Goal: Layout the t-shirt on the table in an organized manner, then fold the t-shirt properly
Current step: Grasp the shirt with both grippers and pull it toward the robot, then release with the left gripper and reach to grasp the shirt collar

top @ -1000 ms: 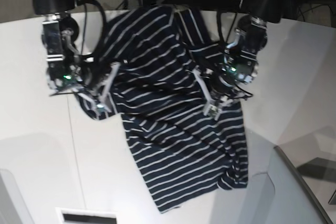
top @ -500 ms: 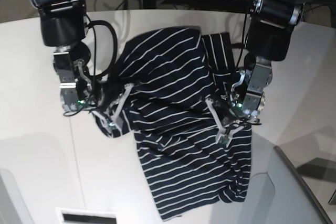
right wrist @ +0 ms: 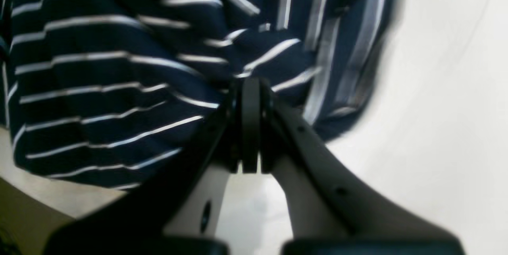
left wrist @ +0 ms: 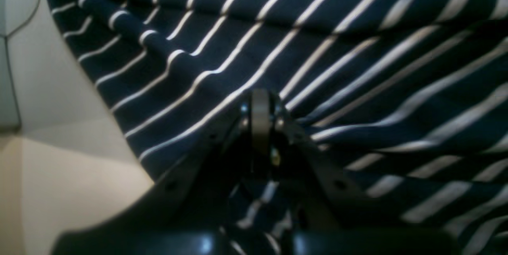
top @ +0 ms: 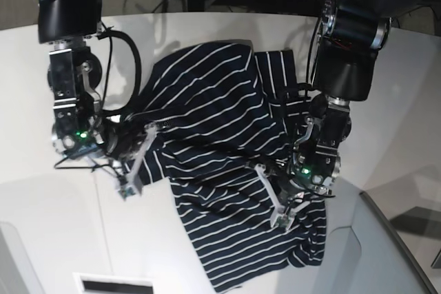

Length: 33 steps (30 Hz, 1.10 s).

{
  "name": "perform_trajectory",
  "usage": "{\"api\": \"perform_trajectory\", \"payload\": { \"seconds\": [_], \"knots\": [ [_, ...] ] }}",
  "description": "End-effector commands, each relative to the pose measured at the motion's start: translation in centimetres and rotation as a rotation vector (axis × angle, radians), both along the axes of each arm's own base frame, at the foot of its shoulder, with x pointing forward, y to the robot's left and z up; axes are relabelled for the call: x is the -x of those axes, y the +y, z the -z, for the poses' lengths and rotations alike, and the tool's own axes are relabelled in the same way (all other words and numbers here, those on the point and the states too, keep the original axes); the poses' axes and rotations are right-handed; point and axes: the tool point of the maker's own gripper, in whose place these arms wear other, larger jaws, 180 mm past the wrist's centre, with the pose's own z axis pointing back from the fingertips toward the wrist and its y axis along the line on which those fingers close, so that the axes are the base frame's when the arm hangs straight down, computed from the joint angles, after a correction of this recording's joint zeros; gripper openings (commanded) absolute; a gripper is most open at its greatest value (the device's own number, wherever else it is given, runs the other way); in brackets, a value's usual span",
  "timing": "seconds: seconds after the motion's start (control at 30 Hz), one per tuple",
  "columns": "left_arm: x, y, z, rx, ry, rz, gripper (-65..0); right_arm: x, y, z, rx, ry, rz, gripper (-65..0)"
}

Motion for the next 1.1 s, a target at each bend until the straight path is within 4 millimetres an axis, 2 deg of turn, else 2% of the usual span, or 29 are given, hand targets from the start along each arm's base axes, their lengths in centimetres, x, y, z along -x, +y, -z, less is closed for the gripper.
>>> {"api": "perform_trajectory", "payload": {
  "seconds": [0.0,0.03,0.1,0.2,0.23,0.27,0.37,0.47,0.57,0.6,0.7,0.83,0.97,1.07],
  "knots": [
    [-1.0,1.0,-2.7,0.023,-0.053,-0.036,-65.0,-1.0,-1.7,-1.7,0.013,-0.055,0.039,-64.8],
    [-0.9,1.4,-3.9,0.048,-0.064,-0.057,-65.0,-1.1,-2.6,-2.3,0.016,-0.07,0.064,-64.8],
    [-0.3,1.9,-6.8,0.123,-0.099,-0.095,-65.0,-0.5,-5.7,-2.8,0.022,-0.092,0.148,-64.8],
    [3.0,4.1,-8.4,0.171,-0.105,-0.134,-65.0,0.9,-10.1,-3.5,0.025,-0.142,0.283,-64.8],
    [4.5,4.6,-8.3,0.183,-0.104,-0.137,-65.0,1.5,-11.4,-3.4,0.023,-0.168,0.322,-64.8],
    [6.5,5.3,-7.3,0.176,-0.082,-0.141,-65.0,2.2,-12.4,-2.9,0.022,-0.188,0.352,-64.8],
    [11.4,7.3,-4.0,0.112,-0.032,-0.1,-65.0,3.9,-12.6,-1.4,0.016,-0.21,0.36,-64.7],
    [16.6,9.1,-0.2,0.086,0.005,-0.043,-65.0,5.1,-10.8,0.7,-0.068,-0.184,0.375,-63.9],
    [21.1,10.3,2.5,0.081,0.049,-0.038,-65.0,5.7,-8.4,2.2,-0.19,-0.14,0.332,-56.7],
    [22.4,10.3,3.1,0.085,0.062,-0.038,-65.0,5.8,-7.7,2.6,-0.236,-0.127,0.322,-52.4],
    [25.3,9.3,4.0,0.111,0.091,-0.025,-65.0,6.0,-6.3,3.4,-0.337,-0.097,0.321,-41.1],
    [26.7,6.6,4.3,0.18,0.089,-0.035,-65.0,5.5,-5.9,3.6,-0.378,-0.091,0.329,-29.4],
    [27.6,2.1,4.8,0.255,0.116,0.026,-65.0,4.3,-6.0,3.8,-0.389,-0.087,0.333,-27.3],
    [27.8,-2.6,4.9,0.317,0.131,0.124,-65.0,3.0,-7.0,4.4,-0.382,-0.072,0.342,-27.3]
  ]
}}
